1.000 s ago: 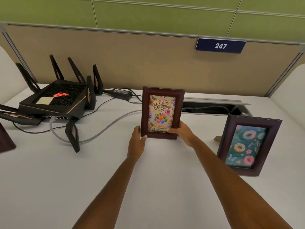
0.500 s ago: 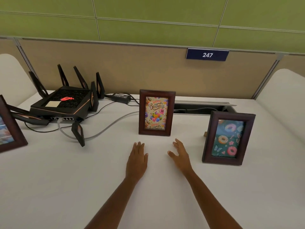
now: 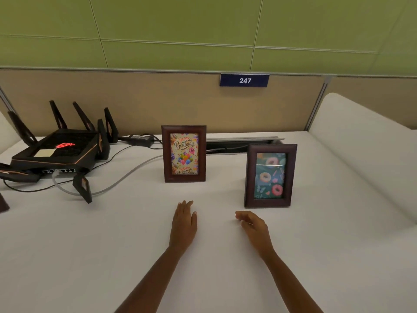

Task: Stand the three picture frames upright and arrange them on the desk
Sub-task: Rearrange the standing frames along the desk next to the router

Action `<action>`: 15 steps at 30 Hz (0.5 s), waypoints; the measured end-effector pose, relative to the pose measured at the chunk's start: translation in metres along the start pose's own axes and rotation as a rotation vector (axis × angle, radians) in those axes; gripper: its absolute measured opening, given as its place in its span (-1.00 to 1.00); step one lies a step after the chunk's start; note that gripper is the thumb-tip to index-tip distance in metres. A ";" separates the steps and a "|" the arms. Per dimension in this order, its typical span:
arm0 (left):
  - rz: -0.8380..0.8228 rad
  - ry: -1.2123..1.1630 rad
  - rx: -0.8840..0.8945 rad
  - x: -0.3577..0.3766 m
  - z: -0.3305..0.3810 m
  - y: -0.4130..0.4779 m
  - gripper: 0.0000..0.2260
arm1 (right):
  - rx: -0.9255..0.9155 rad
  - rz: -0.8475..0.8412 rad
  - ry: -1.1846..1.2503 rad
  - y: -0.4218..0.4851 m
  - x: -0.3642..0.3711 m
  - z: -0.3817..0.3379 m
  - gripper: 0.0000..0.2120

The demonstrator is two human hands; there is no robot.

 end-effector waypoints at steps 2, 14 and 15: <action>-0.029 -0.051 0.023 0.012 0.015 -0.006 -0.64 | 0.003 0.040 -0.012 -0.006 -0.017 0.005 -0.70; -0.127 -0.218 0.068 0.047 0.090 -0.009 -0.64 | 0.071 0.262 -0.021 0.002 -0.115 0.019 -0.71; -0.131 -0.223 0.047 0.049 0.093 -0.007 -0.63 | 0.074 0.265 -0.024 0.007 -0.120 0.019 -0.71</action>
Point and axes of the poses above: each hand's wrist, its own y-axis towards the middle knuckle, its own x-axis out of the palm, z = x × y, the point moved 3 cm from there along y, towards the middle knuckle, and after that the axes turned 10 degrees about -x, right-handed, at the moved point
